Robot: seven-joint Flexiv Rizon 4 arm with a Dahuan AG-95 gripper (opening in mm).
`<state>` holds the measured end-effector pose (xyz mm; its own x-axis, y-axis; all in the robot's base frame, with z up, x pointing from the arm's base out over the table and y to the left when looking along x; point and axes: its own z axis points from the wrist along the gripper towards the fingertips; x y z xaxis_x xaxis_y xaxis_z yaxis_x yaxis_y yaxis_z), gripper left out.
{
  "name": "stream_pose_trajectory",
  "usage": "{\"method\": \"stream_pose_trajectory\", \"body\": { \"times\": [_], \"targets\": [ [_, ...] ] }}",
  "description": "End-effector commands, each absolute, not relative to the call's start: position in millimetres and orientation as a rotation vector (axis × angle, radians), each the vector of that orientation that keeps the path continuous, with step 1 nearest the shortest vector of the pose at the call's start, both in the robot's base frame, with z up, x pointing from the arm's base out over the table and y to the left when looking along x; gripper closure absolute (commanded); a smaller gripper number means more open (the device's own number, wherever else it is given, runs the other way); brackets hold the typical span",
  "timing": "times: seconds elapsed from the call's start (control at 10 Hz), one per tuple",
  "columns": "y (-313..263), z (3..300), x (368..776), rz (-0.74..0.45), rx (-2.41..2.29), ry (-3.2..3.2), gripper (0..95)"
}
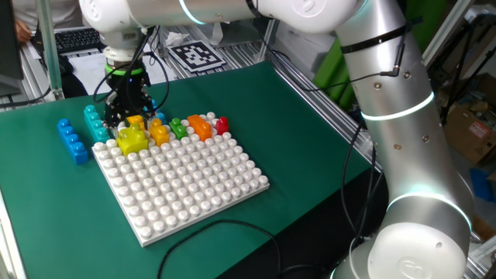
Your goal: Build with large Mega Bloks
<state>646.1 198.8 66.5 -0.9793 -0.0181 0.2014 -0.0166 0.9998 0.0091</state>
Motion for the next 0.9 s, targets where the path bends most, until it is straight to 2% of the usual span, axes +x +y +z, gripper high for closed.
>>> {"method": "stream_pose_trajectory", "body": {
  "times": [0.1,0.2,0.7,0.9],
  "targets": [
    [198.7,67.6,645.9,-0.013,0.034,-2.934,38.0],
    [198.4,68.6,645.7,-0.013,0.039,-2.934,57.0],
    [194.7,71.3,645.7,-0.011,0.049,-2.934,57.0],
    [189.7,67.9,648.1,-0.015,0.072,-2.935,95.0]
  ]
}}
